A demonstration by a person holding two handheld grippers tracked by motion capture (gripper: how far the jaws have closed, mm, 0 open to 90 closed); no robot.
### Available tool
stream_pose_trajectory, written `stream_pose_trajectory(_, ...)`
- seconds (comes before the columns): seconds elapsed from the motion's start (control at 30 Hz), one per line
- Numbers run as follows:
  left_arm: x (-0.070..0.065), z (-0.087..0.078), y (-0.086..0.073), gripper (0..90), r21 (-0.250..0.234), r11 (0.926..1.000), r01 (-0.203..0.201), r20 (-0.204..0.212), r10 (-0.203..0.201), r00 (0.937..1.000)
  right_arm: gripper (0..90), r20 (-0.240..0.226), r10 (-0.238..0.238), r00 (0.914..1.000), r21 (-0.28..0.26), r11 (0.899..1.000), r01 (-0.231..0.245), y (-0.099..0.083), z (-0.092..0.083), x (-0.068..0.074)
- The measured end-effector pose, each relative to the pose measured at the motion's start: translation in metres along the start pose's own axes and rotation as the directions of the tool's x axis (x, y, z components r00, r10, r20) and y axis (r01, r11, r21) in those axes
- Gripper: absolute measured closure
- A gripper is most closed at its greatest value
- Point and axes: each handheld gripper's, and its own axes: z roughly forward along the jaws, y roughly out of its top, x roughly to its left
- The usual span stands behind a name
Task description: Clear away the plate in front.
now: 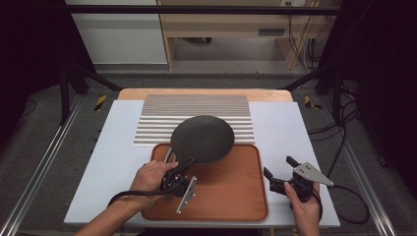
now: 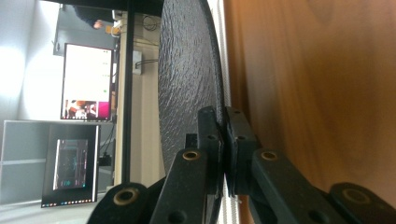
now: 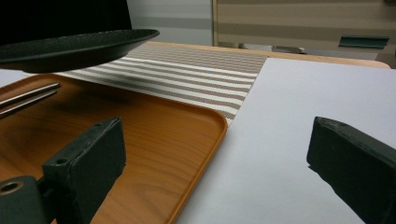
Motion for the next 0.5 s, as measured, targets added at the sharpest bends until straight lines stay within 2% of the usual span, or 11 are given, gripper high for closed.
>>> stream_pose_trajectory(0.5, -0.016, -0.015, 0.010, 86.5, -0.035, 0.9993, -0.013, 0.017, 0.014, 0.9998, 4.7, 0.002, -0.004, 1.0000, 0.001, 1.000, 0.004, 0.000, 0.000, 0.000)
